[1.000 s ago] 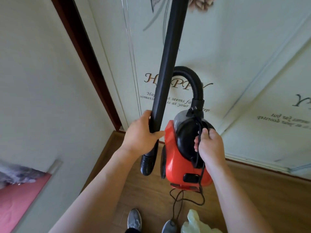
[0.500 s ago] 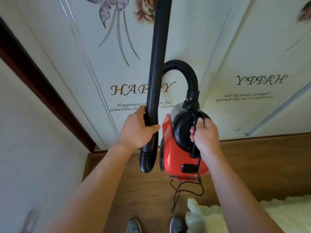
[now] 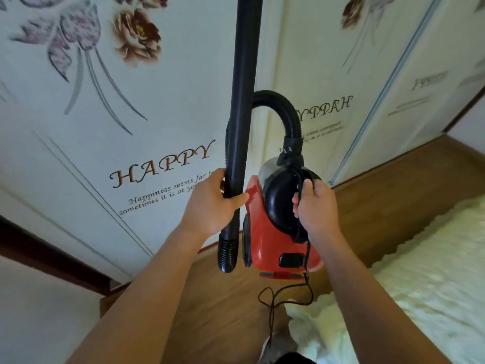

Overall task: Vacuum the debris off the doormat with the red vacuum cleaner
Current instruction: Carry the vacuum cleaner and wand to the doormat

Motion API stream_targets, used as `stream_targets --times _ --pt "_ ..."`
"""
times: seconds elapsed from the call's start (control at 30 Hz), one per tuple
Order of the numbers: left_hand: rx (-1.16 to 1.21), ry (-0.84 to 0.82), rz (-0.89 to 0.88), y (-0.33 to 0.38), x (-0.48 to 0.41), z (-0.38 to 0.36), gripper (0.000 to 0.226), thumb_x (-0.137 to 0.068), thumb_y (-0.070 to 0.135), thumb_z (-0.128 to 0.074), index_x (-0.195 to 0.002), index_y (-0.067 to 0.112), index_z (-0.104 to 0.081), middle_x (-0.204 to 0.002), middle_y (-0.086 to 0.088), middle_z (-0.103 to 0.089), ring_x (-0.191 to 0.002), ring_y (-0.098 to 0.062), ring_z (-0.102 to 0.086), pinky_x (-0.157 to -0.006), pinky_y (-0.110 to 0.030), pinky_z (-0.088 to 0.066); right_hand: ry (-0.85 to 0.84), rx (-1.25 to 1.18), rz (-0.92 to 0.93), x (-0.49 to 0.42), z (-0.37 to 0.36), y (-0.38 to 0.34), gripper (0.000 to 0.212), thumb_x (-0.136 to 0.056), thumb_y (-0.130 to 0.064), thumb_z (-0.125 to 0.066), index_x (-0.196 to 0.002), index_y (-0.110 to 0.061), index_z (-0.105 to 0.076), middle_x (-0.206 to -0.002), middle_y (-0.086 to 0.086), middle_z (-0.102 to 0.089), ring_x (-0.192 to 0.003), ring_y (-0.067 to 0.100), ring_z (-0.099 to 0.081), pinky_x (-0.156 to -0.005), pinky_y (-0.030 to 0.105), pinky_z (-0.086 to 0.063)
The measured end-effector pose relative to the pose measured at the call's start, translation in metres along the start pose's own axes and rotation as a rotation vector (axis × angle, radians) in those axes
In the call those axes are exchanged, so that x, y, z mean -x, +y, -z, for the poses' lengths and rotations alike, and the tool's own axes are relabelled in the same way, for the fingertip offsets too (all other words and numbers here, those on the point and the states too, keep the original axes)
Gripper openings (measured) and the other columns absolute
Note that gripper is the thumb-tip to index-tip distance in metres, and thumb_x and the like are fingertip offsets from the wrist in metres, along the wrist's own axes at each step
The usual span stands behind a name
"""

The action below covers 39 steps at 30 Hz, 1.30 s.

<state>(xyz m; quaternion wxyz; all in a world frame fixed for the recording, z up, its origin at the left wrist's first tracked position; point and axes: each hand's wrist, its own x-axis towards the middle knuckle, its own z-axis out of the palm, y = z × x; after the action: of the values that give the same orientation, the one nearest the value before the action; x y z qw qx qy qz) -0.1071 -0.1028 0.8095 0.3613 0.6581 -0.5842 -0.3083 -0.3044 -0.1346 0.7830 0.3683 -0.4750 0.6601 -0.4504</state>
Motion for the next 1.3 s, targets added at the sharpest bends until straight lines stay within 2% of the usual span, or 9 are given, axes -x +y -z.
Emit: stream_targets --times 0.27,0.4,0.5,0.67,0.77,0.83,0.93,1.1,1.3 --pt "-0.019 -0.097 -0.049 0.038 -0.070 -0.054 0.039 -0.086 0.030 -0.076 -0.121 0.028 -0.058 -0.103 0.010 -0.067 -0.088 -0.013 -0.069 -0.082 -0.043 -0.061 0.098 -0.049 -0.035 -0.064 0.035 0.000 0.033 -0.107 -0.029 -0.037 -0.087 -0.016 -0.059 -0.076 0.004 -0.063 -0.062 0.017 -0.058 -0.060 0.033 -0.051" --pt "-0.030 -0.136 -0.080 0.060 -0.116 -0.084 0.037 -0.088 0.030 -0.075 -0.121 0.028 -0.058 -0.096 0.017 -0.065 -0.080 -0.005 -0.067 -0.073 -0.029 -0.059 0.135 -0.081 -0.046 -0.112 0.057 0.000 0.031 -0.107 -0.029 -0.038 -0.088 -0.016 -0.059 -0.076 0.004 -0.063 -0.062 0.015 -0.058 -0.061 0.034 -0.053" --pt "-0.040 -0.166 -0.113 0.075 -0.146 -0.106 0.033 -0.089 0.030 -0.075 -0.114 0.033 -0.053 -0.091 0.023 -0.061 -0.077 0.001 -0.064 -0.063 -0.018 -0.050 0.182 -0.047 -0.019 -0.141 0.074 0.002 0.030 -0.106 -0.029 -0.039 -0.087 -0.017 -0.059 -0.079 0.008 -0.064 -0.064 0.020 -0.059 -0.066 0.041 -0.055" --pt "-0.044 -0.243 -0.180 0.100 -0.192 -0.141 0.040 -0.087 0.033 -0.076 -0.121 0.029 -0.056 -0.100 0.015 -0.066 -0.082 0.000 -0.066 -0.069 -0.020 -0.052 0.255 -0.099 -0.066 -0.183 0.099 0.004 0.033 -0.107 -0.030 -0.038 -0.081 -0.018 -0.056 -0.073 0.004 -0.062 -0.058 0.017 -0.056 -0.058 0.037 -0.050" --pt "-0.074 -0.282 -0.238 0.110 -0.221 -0.162 0.043 -0.086 0.035 -0.077 -0.123 0.028 -0.056 -0.096 0.017 -0.063 -0.079 0.003 -0.062 -0.067 -0.018 -0.049 0.314 -0.103 -0.104 -0.206 0.111 0.009 0.035 -0.107 -0.029 -0.039 -0.078 -0.018 -0.055 -0.071 0.003 -0.061 -0.056 0.016 -0.055 -0.055 0.033 -0.048" --pt "-0.091 -0.315 -0.278 0.117 -0.244 -0.176 0.037 -0.086 0.038 -0.076 -0.115 0.032 -0.055 -0.090 0.021 -0.060 -0.075 0.006 -0.059 -0.064 -0.014 -0.043 0.350 -0.092 -0.132 -0.223 0.117 0.014 0.035 -0.107 -0.030 -0.038 -0.078 -0.017 -0.055 -0.070 0.003 -0.061 -0.056 0.017 -0.055 -0.056 0.034 -0.048" --pt "-0.050 -0.387 -0.324 0.127 -0.278 -0.198 0.031 -0.087 0.037 -0.075 -0.107 0.035 -0.051 -0.091 0.019 -0.063 -0.080 -0.002 -0.064 -0.073 -0.021 -0.050 0.419 -0.092 -0.163 -0.248 0.121 0.019 0.036 -0.106 -0.030 -0.038 -0.076 -0.018 -0.054 -0.068 0.002 -0.060 -0.056 0.018 -0.054 -0.057 0.036 -0.047" --pt "0.019 -0.513 -0.367 0.140 -0.343 -0.235 0.029 -0.088 0.035 -0.074 -0.112 0.032 -0.058 -0.098 0.012 -0.069 -0.085 -0.006 -0.068 -0.079 -0.033 -0.059 0.584 -0.068 -0.192 -0.296 0.129 0.022 0.039 -0.106 -0.030 -0.037 -0.073 -0.016 -0.053 -0.065 0.002 -0.060 -0.053 0.017 -0.054 -0.055 0.035 -0.044" --pt "0.054 -0.631 -0.465 0.180 -0.398 -0.285 0.027 -0.088 0.038 -0.073 -0.109 0.035 -0.056 -0.094 0.017 -0.066 -0.083 -0.003 -0.067 -0.076 -0.029 -0.059 0.773 -0.096 -0.248 -0.338 0.154 0.023 0.039 -0.106 -0.026 -0.038 -0.073 -0.014 -0.054 -0.064 0.002 -0.061 -0.051 0.017 -0.053 -0.055 0.034 -0.043"
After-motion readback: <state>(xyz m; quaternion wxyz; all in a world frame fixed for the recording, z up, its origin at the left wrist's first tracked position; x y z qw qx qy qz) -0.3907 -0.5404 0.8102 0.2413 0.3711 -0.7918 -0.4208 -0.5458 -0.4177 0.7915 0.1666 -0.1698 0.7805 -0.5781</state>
